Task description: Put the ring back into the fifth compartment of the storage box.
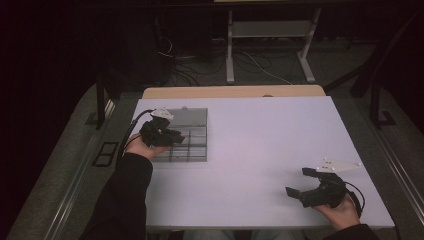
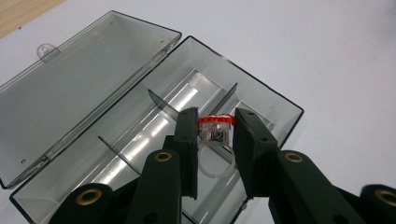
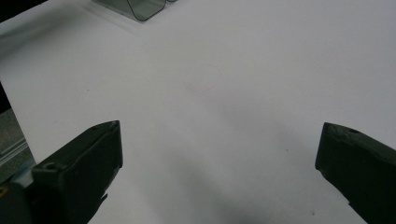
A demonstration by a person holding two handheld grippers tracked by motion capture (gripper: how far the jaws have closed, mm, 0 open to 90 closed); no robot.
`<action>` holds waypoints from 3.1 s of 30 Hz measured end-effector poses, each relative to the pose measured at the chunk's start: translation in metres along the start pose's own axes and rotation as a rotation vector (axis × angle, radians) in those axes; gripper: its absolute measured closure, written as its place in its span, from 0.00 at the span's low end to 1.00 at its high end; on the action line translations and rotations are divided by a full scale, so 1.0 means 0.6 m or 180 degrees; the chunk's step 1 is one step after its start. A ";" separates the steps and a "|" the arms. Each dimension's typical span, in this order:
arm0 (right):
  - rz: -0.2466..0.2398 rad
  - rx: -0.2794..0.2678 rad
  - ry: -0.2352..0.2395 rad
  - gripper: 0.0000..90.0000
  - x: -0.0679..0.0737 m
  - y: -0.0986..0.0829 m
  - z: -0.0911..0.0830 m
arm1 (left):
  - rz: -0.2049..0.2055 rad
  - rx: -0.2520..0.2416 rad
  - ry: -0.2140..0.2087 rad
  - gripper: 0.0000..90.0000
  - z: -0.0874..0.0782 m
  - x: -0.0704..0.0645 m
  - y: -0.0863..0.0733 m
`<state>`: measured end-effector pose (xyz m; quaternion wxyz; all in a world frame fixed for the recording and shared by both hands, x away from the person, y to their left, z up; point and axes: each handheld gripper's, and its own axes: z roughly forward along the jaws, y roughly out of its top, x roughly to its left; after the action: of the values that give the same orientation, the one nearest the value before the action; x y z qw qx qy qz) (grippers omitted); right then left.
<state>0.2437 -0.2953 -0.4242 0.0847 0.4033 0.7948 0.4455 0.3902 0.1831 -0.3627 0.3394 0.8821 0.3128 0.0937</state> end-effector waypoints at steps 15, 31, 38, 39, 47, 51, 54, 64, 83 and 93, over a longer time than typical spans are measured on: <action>-0.0008 0.0004 0.0008 0.00 0.000 0.000 0.001 | -0.0160 -0.0035 0.0061 0.78 0.020 0.016 -0.001; -0.0010 0.0006 0.0022 0.00 0.000 -0.001 0.001 | -0.0364 -0.0041 0.0100 0.78 0.045 0.043 -0.009; -0.0007 0.0012 0.0025 0.00 -0.001 -0.001 0.001 | -0.0392 0.0027 0.0108 0.78 0.059 0.049 -0.013; -0.0003 0.0011 0.0026 0.00 0.000 -0.001 0.000 | -0.0385 0.0039 0.0109 0.78 0.061 0.050 -0.013; -0.0008 0.0014 0.0028 0.00 0.000 -0.001 0.000 | -0.0406 0.0088 0.0129 0.78 0.079 0.055 -0.016; -0.0003 0.0016 0.0030 0.00 0.000 -0.001 0.000 | -0.0419 0.0146 0.0134 0.78 0.087 0.057 -0.018; -0.0002 0.0013 0.0031 0.00 -0.001 -0.002 0.000 | -0.0421 0.0202 0.0129 0.78 0.093 0.058 -0.018; 0.0000 0.0010 0.0035 0.00 -0.001 -0.001 -0.001 | -0.0502 0.0192 0.0143 0.74 0.098 0.062 -0.018; 0.0006 0.0012 0.0032 0.00 0.000 -0.001 -0.001 | -0.0549 -0.0058 0.0007 0.47 0.061 0.042 -0.005; 0.0001 0.0008 0.0031 0.00 0.000 -0.002 -0.001 | -0.0562 -0.0222 -0.0152 0.22 0.031 0.023 0.003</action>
<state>0.2429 -0.2958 -0.4246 0.0802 0.4014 0.7957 0.4465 0.4088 0.1804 -0.3763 0.3842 0.8407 0.3777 0.0532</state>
